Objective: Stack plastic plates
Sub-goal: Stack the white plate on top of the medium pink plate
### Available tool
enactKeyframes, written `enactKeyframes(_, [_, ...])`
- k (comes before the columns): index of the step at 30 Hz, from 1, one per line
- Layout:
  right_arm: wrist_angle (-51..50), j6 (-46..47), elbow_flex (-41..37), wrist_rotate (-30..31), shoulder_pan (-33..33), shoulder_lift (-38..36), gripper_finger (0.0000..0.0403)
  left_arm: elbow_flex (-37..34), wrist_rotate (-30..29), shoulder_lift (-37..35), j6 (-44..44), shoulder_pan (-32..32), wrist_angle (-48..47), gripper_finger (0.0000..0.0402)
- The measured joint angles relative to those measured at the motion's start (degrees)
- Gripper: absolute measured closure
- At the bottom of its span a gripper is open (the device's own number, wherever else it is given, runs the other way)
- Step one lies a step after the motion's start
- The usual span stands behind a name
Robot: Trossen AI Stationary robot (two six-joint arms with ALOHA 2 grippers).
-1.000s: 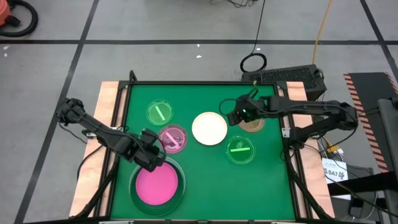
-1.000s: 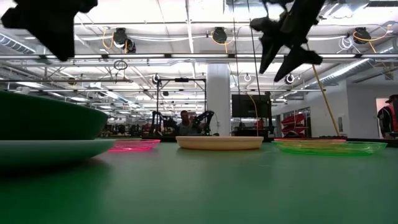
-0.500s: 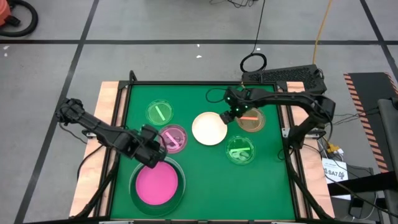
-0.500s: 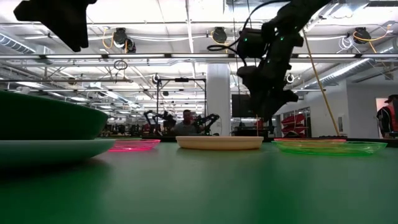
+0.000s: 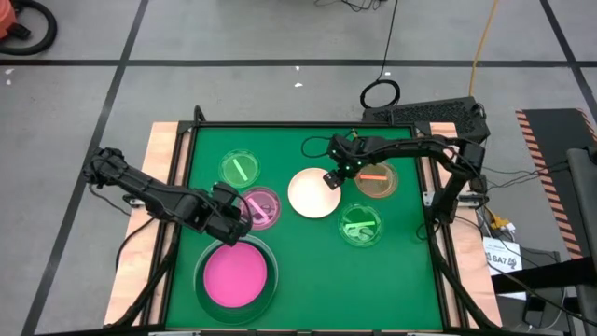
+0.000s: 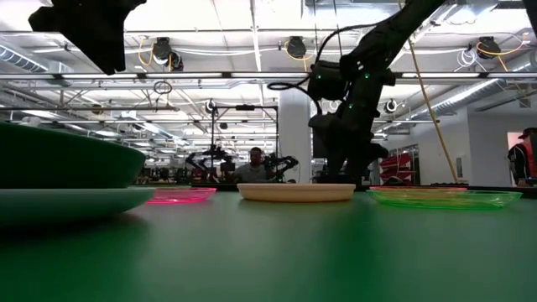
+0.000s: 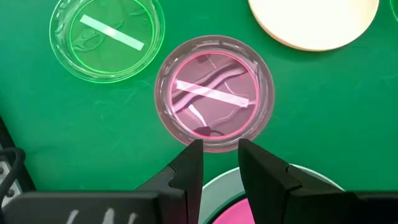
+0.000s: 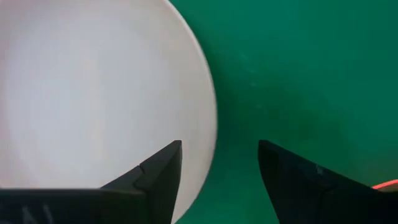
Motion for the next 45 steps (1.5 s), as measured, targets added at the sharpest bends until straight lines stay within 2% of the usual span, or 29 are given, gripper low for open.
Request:
enactKeyframes(6, [-0.2, 1.0, 0.0, 0.1, 0.1, 2.3, 0.0257, 0.0, 0.0, 0.0, 2.0, 0.0, -0.2, 0.0293])
enactKeyframes(15, [-0.1, 4.8, 0.0, -1.1, 1.6, 2.6, 0.0390, 0.0, 0.0, 0.0, 6.4, 0.0, -0.3, 0.0293])
enactKeyframes(21, [-0.3, 9.4, 0.0, -6.0, 3.2, 2.1, 0.0388, 0.0, 0.0, 0.0, 5.9, 0.0, -0.3, 0.0293])
enactKeyframes(28, [-0.3, 14.8, 1.7, -6.8, 5.7, -3.7, 0.0394, 0.0, 0.1, 0.0, 1.9, 0.0, 1.1, 0.0293])
enactKeyframes(33, [-3.1, 19.2, 3.9, -2.0, 8.7, -8.9, 0.0397, 0.0, 0.8, -0.8, 3.5, 0.2, 5.9, 0.0281])
enactKeyframes(40, [-17.8, 22.7, 11.5, 6.8, 14.7, -12.5, 0.0397, 1.2, 1.4, -1.4, -5.4, 2.5, 7.5, 0.0194])
enactKeyframes(45, [-21.3, 27.4, 17.1, 11.0, 19.7, -12.7, 0.0397, 2.9, 1.5, -1.4, -3.8, 4.1, 9.2, 0.0175])
